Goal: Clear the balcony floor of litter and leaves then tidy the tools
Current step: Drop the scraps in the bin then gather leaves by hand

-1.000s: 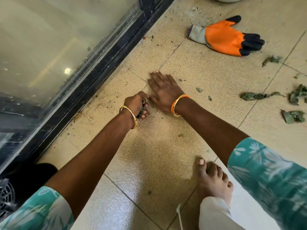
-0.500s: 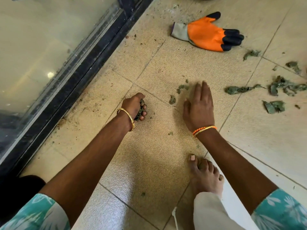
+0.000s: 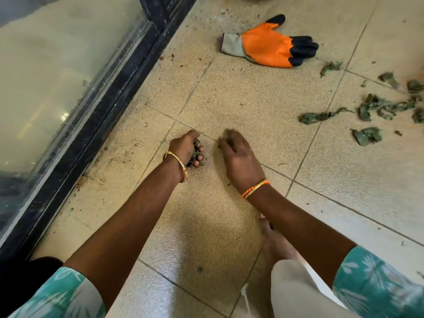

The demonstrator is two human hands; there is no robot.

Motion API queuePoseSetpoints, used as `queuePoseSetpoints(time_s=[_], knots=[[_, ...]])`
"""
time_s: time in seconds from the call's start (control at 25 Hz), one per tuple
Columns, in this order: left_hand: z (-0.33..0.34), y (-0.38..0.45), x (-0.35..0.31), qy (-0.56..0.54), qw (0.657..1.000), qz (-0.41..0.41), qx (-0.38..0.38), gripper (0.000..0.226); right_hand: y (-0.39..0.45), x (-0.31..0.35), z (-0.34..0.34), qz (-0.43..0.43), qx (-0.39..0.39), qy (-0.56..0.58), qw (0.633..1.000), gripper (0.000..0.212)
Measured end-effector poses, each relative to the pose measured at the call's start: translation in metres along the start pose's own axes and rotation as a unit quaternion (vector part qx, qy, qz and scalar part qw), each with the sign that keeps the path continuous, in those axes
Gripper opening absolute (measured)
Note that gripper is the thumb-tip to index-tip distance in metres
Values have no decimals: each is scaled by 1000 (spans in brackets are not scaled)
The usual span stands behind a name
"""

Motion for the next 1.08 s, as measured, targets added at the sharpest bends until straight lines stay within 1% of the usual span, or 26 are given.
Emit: queuePoseSetpoints(time_s=[0.08,0.16,0.2,0.28,0.36,0.4,0.44,0.48,0.56,0.64,0.76,0.8,0.88,0.92,0.96,1.04,1.08], knots=[[2,0,1,3,1000,-2,7,34,-12,-5,-2,-45,-29,-5,999,30],[8,-3,3,16,1000,-1,18,31,-13,-9,-9,-70,-47,-14,996,25],[10,-4,4,30,999,4,20,31,-10,-9,-12,-68,-44,-18,997,24],[14,-6,4,68,997,17,19,30,-2,-5,-17,-51,-11,-11,999,23],[20,-8,6,110,993,24,22,28,7,-6,-25,-15,23,44,999,15],[25,-9,7,136,990,24,31,27,11,-10,-33,24,29,94,995,11],[30,-11,9,158,986,25,43,28,13,-15,-42,73,23,144,987,11],[37,-13,10,174,983,27,58,30,13,-20,-53,119,-2,185,976,13],[54,-16,13,184,977,27,104,37,7,-26,-71,166,-53,228,958,18],[75,-21,18,163,975,19,148,42,-4,-27,-81,170,-75,234,954,21],[101,-23,27,138,979,12,153,37,-19,-38,-88,206,-70,250,944,27],[109,-21,29,133,979,9,157,34,-22,-49,-93,218,-77,238,943,26],[123,-16,29,130,978,-1,164,33,-19,-81,-100,242,-103,181,948,23],[130,-13,28,131,977,-7,166,35,-15,-102,-101,261,-106,143,949,26],[136,-12,27,132,978,-12,163,36,-9,-122,-99,286,-88,104,949,36],[146,-11,25,140,979,-14,147,36,2,-158,-94,326,1,35,945,66],[149,-12,24,148,979,-9,136,35,6,-169,-88,339,45,8,940,77]])
Point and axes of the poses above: each hand's wrist, its own y-axis towards the middle knuckle, its own z-axis out of the palm, x = y × z, the point moved 1 cm from there along y, towards the middle knuckle, and after that the axes turned 7 degrees about -y, right-handed, at the moved point
